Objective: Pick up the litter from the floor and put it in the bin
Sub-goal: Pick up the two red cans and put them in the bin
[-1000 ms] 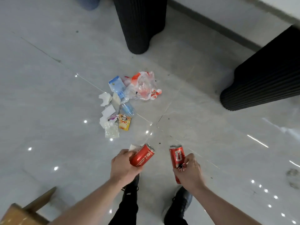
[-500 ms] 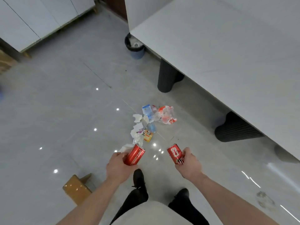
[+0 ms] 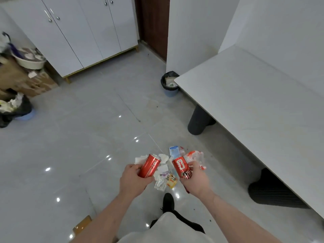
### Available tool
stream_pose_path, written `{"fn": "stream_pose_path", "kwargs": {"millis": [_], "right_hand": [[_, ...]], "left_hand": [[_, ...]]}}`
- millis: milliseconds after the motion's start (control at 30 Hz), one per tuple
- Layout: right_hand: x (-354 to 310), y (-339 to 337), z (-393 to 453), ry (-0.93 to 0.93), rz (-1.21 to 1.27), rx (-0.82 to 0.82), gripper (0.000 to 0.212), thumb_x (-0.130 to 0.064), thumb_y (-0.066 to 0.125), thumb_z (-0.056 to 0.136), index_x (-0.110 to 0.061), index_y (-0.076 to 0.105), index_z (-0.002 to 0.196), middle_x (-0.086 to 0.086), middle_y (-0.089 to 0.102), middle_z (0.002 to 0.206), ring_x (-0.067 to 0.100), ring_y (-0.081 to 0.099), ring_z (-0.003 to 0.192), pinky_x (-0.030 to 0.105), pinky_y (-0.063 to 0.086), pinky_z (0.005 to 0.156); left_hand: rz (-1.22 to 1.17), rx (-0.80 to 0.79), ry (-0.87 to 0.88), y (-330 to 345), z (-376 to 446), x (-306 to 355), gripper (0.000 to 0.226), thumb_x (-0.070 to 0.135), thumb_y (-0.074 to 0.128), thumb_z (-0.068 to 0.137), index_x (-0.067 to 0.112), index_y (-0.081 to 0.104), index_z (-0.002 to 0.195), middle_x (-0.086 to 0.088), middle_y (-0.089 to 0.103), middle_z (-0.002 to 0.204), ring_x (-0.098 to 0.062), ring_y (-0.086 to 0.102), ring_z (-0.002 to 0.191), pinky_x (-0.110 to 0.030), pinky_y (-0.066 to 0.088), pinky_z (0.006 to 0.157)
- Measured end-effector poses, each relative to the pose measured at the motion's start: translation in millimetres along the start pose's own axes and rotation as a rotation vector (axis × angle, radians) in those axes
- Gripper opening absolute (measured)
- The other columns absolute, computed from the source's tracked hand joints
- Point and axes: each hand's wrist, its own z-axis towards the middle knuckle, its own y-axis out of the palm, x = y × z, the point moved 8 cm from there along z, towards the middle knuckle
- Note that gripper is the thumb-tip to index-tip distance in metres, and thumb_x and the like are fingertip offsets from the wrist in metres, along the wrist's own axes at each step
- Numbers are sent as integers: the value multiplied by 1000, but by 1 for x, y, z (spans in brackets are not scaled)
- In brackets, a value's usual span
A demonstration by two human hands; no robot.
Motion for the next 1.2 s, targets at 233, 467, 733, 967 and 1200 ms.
{"fn": "stream_pose_path", "kwargs": {"millis": [233, 467, 733, 967, 1200], "right_hand": [[-114, -10, 88, -125, -84, -112, 74, -45, 78, 81, -32, 35, 140, -4, 61, 134, 13, 67, 100, 20, 51, 66], [-217, -16, 154, -218, -56, -126, 70, -43, 77, 82, -32, 36, 137, -4, 59, 137, 14, 64, 105, 17, 49, 70], [-307, -2, 237, -150, 5, -31, 64, -36, 77, 81, -29, 41, 133, -4, 64, 124, 9, 56, 62, 14, 44, 41], [-356, -15, 274, -77, 98, 64, 65, -33, 78, 81, -27, 41, 134, -4, 63, 124, 1, 56, 66, 12, 41, 43], [-369, -59, 327, -7, 121, 171, 61, -36, 77, 80, -26, 42, 130, -5, 64, 118, 4, 57, 61, 11, 41, 48]], "left_hand": [[-89, 193, -3, -85, 64, 28, 72, 56, 86, 52, 29, 70, 116, 10, 55, 113, 2, 64, 82, -28, 58, 77], [-166, 294, 5, -152, 142, 46, 74, 43, 92, 63, 24, 65, 129, 5, 53, 119, -5, 59, 88, -24, 49, 84], [-161, 197, 85, -226, 272, 62, 71, 37, 94, 60, 21, 68, 124, 6, 52, 119, 4, 63, 84, -7, 48, 58], [-42, 87, 198, -275, 373, 107, 76, 55, 87, 49, 32, 69, 119, 9, 53, 115, -7, 65, 93, -36, 57, 88], [-38, -1, 280, -265, 449, 176, 71, 56, 84, 46, 32, 72, 112, 12, 56, 112, -4, 67, 86, -35, 61, 79]]}}
